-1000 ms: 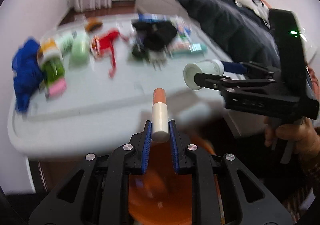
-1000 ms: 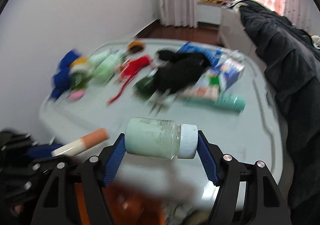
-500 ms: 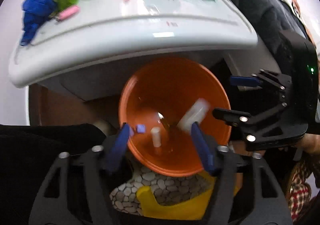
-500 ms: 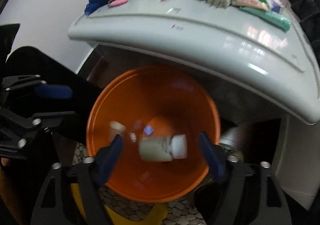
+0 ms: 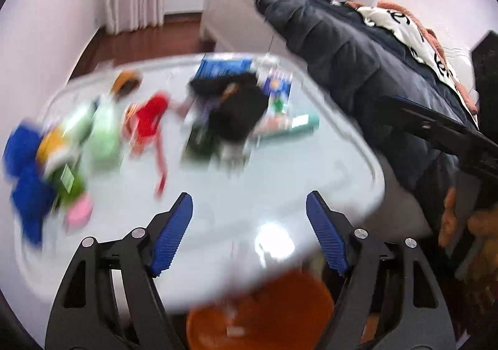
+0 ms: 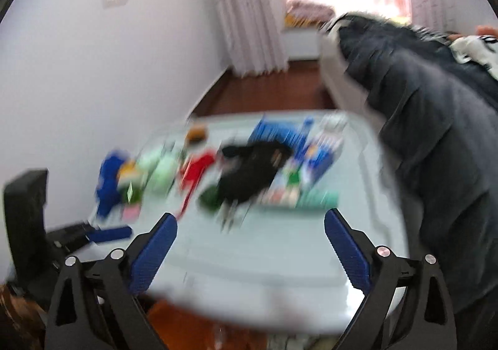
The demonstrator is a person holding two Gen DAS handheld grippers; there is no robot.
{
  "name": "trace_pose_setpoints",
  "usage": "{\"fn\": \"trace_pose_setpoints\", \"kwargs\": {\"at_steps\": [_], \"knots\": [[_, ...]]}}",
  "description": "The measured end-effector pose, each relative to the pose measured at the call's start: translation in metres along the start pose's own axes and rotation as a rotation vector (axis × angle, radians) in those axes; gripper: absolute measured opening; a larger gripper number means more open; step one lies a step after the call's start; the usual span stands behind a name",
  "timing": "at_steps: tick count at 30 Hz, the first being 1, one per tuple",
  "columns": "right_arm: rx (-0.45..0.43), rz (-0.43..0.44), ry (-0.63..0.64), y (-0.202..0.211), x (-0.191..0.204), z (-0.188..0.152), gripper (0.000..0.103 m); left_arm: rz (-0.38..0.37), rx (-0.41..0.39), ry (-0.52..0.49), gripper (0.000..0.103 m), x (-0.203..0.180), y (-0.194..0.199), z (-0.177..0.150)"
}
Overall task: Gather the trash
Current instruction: 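Grasp a black sock with the left tool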
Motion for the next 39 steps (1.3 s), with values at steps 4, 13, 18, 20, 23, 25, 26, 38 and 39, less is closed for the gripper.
{"fn": "trace_pose_setpoints", "kwargs": {"at_steps": [4, 13, 18, 20, 23, 25, 26, 38, 39], "knots": [[-0.018, -0.049, -0.077, -0.008, -0.026, -0.011, 0.096, 0.002, 0.011, -0.03, 0.074, 0.0, -0.051, 0.043], [0.021, 0.004, -0.174, -0.019, -0.048, -0.014, 0.096, 0.076, 0.035, -0.065, 0.052, 0.017, -0.131, 0.074], [-0.023, -0.033, -0.111, -0.012, -0.043, -0.015, 0.094, 0.093, 0.042, -0.05, 0.014, 0.022, -0.133, 0.07], [-0.036, -0.048, -0.078, -0.01, -0.039, -0.015, 0.094, 0.101, 0.015, -0.058, 0.013, 0.018, -0.119, 0.069], [-0.048, -0.062, -0.031, -0.01, -0.032, -0.015, 0.094, 0.11, -0.01, -0.056, 0.013, 0.015, -0.086, 0.062], [-0.034, -0.062, -0.004, -0.017, -0.029, -0.015, 0.094, 0.116, -0.017, -0.057, 0.013, 0.012, -0.064, 0.052], [-0.023, -0.062, -0.001, -0.022, -0.028, -0.016, 0.094, 0.115, -0.026, -0.055, 0.013, 0.01, -0.053, 0.046], [0.159, 0.029, 0.012, -0.122, 0.02, 0.021, 0.094, 0.028, -0.066, 0.051, 0.014, 0.031, -0.015, -0.004], [0.164, 0.031, 0.024, -0.134, 0.026, 0.027, 0.094, 0.026, -0.074, 0.06, 0.014, 0.033, -0.013, -0.003]]}}
Point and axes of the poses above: each gripper's, at about its wrist camera, not at the fingertips, and y roughly against the way its jaws point, x to its left, z to its top, the point moved 1 cm from there along -y, roughly the way its jaws point, and after that the axes turned 4 degrees about -z, right-handed, at the moved point
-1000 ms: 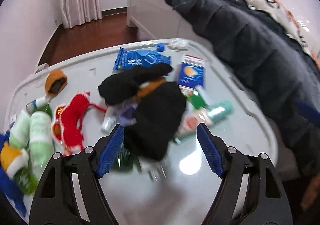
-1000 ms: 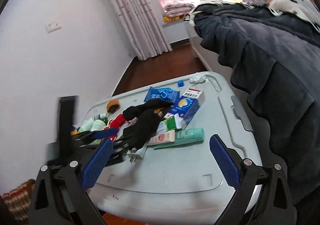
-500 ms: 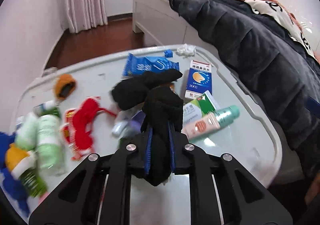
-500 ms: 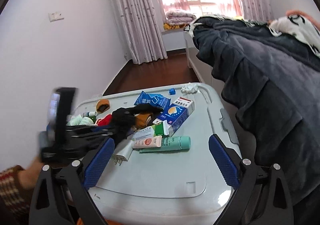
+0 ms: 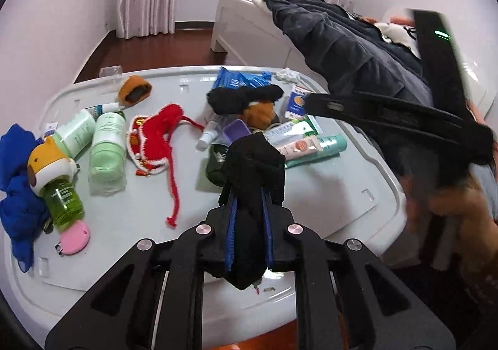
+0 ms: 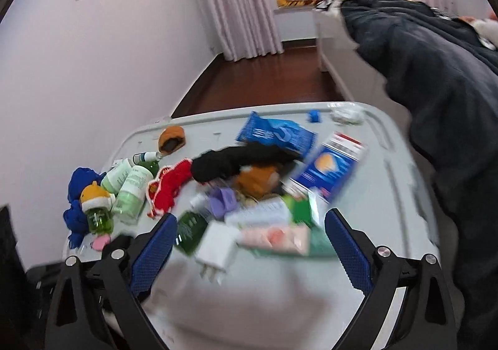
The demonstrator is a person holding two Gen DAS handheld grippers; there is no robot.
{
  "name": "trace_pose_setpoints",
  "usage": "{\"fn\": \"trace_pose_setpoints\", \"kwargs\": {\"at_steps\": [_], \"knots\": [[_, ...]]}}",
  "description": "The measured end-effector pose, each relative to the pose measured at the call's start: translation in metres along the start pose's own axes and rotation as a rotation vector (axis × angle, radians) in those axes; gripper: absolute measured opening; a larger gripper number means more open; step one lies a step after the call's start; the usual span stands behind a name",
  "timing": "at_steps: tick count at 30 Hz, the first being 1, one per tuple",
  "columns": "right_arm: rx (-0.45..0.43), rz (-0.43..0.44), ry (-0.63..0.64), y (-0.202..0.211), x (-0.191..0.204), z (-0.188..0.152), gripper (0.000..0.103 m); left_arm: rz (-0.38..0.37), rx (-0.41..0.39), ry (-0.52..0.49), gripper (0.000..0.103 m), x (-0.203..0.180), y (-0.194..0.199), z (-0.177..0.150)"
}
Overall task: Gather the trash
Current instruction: 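Grasp the other black sock bundle with the right tool, then drop both black socks into the orange bucket while both tools open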
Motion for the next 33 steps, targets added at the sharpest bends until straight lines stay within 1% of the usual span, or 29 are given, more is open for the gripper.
{"fn": "trace_pose_setpoints", "kwargs": {"at_steps": [2, 5, 7, 9, 10, 11, 12, 13, 14, 16, 18, 23, 25, 28, 31, 33], "knots": [[0.009, -0.011, 0.024, -0.021, 0.011, 0.016, 0.094, -0.002, -0.02, 0.013, 0.014, 0.006, 0.007, 0.001], [0.054, -0.039, 0.06, -0.061, 0.024, 0.04, 0.094, 0.005, -0.032, 0.017, 0.014, 0.016, 0.016, -0.002], [0.118, -0.064, 0.078, -0.093, 0.033, 0.052, 0.094, 0.011, -0.021, 0.029, 0.014, 0.023, 0.016, -0.006], [0.16, -0.112, 0.1, -0.115, 0.037, 0.056, 0.094, 0.001, -0.009, 0.055, 0.014, 0.032, 0.017, -0.007], [0.194, -0.139, 0.125, -0.13, 0.041, 0.057, 0.091, -0.006, -0.01, 0.068, 0.014, 0.034, 0.019, -0.007], [0.208, -0.155, 0.141, -0.138, 0.043, 0.057, 0.085, -0.015, -0.016, 0.081, 0.014, 0.037, 0.021, -0.007], [0.221, -0.187, 0.178, -0.146, 0.048, 0.055, 0.067, -0.024, -0.023, 0.087, 0.014, 0.039, 0.024, -0.005], [0.235, -0.201, 0.209, -0.15, 0.05, 0.054, 0.054, -0.021, -0.031, 0.086, 0.014, 0.038, 0.026, -0.005], [0.243, -0.217, 0.244, -0.152, 0.055, 0.052, 0.052, -0.018, -0.04, 0.083, 0.014, 0.039, 0.028, -0.004], [0.236, -0.232, 0.272, -0.148, 0.059, 0.05, 0.038, -0.022, -0.046, 0.08, 0.014, 0.039, 0.031, -0.003], [0.206, -0.234, 0.268, -0.137, 0.058, 0.051, 0.035, -0.03, -0.047, 0.09, 0.014, 0.041, 0.032, -0.003], [0.085, -0.152, 0.225, -0.088, 0.05, 0.054, 0.034, -0.032, -0.057, 0.102, 0.014, 0.043, 0.035, -0.002], [0.049, -0.092, 0.188, -0.062, 0.046, 0.053, 0.034, -0.033, -0.057, 0.101, 0.014, 0.043, 0.035, -0.002], [0.003, -0.043, 0.164, -0.031, 0.046, 0.052, 0.035, -0.037, -0.057, 0.09, 0.014, 0.041, 0.035, -0.002], [-0.033, -0.01, 0.154, 0.009, 0.048, 0.04, 0.035, -0.064, -0.05, 0.073, 0.014, 0.036, 0.039, -0.004], [-0.038, 0.015, 0.149, 0.038, 0.05, 0.02, 0.035, -0.076, -0.033, 0.062, 0.014, 0.031, 0.042, -0.008]]}}
Point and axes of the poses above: each gripper's, at about its wrist camera, not at the fingertips, and y roughly against the way its jaws point, x to its left, z to its top, the point moved 1 cm from there along -y, roughly the way its jaws point, and after that the axes turned 4 degrees about -z, right-handed, at the moved point
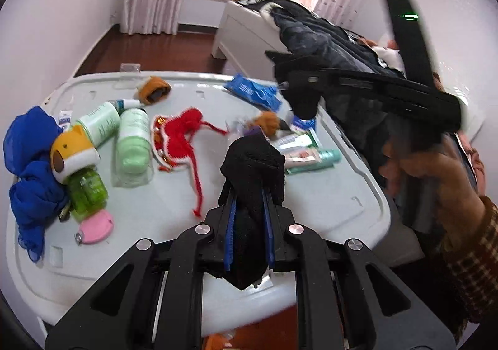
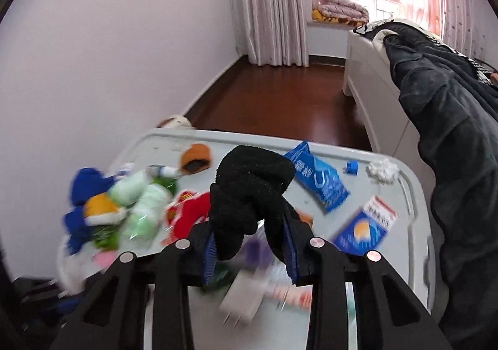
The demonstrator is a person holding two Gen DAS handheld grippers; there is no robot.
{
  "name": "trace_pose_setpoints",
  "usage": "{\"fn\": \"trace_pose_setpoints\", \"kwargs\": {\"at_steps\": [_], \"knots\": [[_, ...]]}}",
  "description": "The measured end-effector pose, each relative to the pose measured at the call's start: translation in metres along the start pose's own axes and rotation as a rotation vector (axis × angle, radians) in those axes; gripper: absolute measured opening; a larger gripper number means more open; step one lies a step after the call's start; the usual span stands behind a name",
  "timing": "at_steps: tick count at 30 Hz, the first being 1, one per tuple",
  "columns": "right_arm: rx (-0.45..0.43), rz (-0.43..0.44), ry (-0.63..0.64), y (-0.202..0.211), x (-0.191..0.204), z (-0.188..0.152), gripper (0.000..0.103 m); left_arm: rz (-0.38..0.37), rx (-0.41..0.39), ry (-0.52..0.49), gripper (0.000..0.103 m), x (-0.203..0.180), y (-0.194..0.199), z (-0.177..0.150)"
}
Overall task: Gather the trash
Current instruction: 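Drop both black socks into the orange bucket while both tools open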
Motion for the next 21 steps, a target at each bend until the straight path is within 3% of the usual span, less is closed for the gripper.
{"fn": "trace_pose_setpoints", "kwargs": {"at_steps": [6, 13, 17, 19, 20, 21], "knots": [[0.08, 0.064, 0.02, 0.062, 0.021, -0.087, 0.035, -0.026, 0.056, -0.036, 0.015, -0.028, 0.029, -0.034], [0.285, 0.141, 0.026, 0.076, 0.043, -0.209, 0.035, -0.02, 0.32, 0.041, 0.015, -0.034, 0.035, -0.131], [0.38, 0.16, 0.003, 0.063, 0.049, -0.247, 0.037, -0.016, 0.405, 0.085, 0.016, -0.032, 0.025, -0.161], [0.416, 0.165, 0.008, 0.056, 0.053, -0.255, 0.046, -0.011, 0.44, 0.083, 0.018, -0.033, 0.019, -0.168], [0.426, 0.161, 0.011, 0.055, 0.054, -0.256, 0.05, -0.007, 0.451, 0.076, 0.026, -0.034, 0.017, -0.169], [0.432, 0.156, 0.009, 0.054, 0.054, -0.259, 0.064, -0.003, 0.457, 0.071, 0.032, -0.035, 0.015, -0.17]]}}
Point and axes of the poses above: each gripper's, at about its wrist camera, not at the fingertips, and y roughly against the way its jaws point, x to its left, z to its top, the point moved 1 cm from there along -y, roughly the way its jaws point, and after that the axes turned 4 degrees about -z, right-handed, at the moved point
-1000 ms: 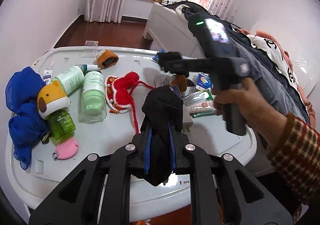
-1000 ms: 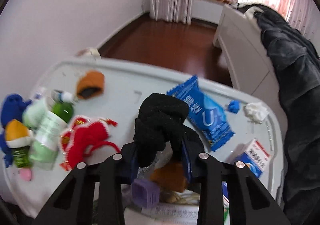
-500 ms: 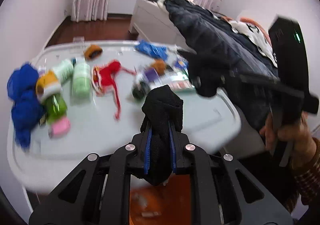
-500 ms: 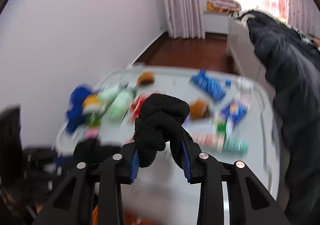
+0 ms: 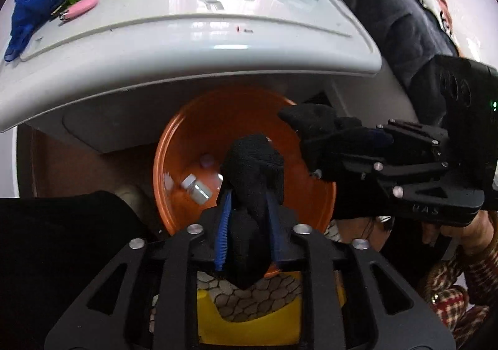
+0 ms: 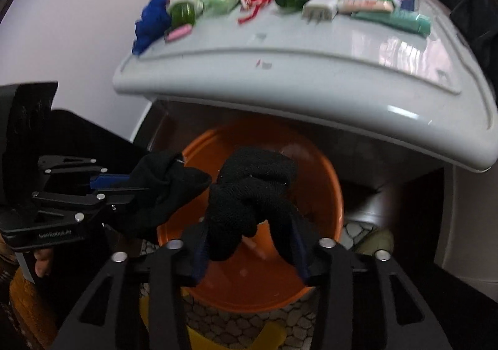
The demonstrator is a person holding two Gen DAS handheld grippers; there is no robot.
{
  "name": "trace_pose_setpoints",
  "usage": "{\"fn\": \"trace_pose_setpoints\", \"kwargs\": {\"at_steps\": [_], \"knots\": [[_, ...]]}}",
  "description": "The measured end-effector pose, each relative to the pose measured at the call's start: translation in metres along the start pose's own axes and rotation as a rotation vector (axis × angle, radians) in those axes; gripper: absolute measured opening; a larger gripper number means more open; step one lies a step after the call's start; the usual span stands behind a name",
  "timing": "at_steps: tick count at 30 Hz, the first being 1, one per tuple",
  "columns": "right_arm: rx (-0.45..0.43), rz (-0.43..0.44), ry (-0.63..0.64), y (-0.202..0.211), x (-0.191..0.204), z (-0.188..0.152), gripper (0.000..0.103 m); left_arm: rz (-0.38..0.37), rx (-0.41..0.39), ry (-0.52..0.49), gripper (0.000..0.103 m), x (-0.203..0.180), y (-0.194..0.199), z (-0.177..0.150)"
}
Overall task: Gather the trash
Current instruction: 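Drop both black socks into the orange bucket while both tools open, then grasp the dark green spray bottle with the left tool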
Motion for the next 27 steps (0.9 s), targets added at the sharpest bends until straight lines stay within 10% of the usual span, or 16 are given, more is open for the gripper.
{"fn": "trace_pose_setpoints", "kwargs": {"at_steps": [3, 12, 21, 27], "knots": [[-0.018, 0.003, -0.049, 0.004, -0.01, -0.001, 0.078, 0.056, 0.005, 0.011, 0.06, 0.002, -0.001, 0.001], [-0.189, -0.042, -0.151, 0.053, -0.047, 0.038, 0.082, 0.067, -0.117, 0.008, 0.061, 0.009, 0.023, 0.021], [-0.523, -0.178, -0.103, 0.12, -0.065, 0.133, 0.088, 0.092, -0.299, -0.042, 0.061, 0.003, 0.034, 0.147], [-0.478, -0.179, -0.208, 0.088, -0.1, 0.123, 0.088, 0.144, -0.314, -0.062, 0.061, 0.01, -0.007, 0.211]]}}
Point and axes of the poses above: each gripper's, at about its wrist camera, not at the fingertips, and y roughly against the way its jaws point, x to its left, z to its top, the point moved 1 cm from there along -y, roughly the way its jaws point, and after that the axes turned 4 degrees about -z, right-handed, at the moved point
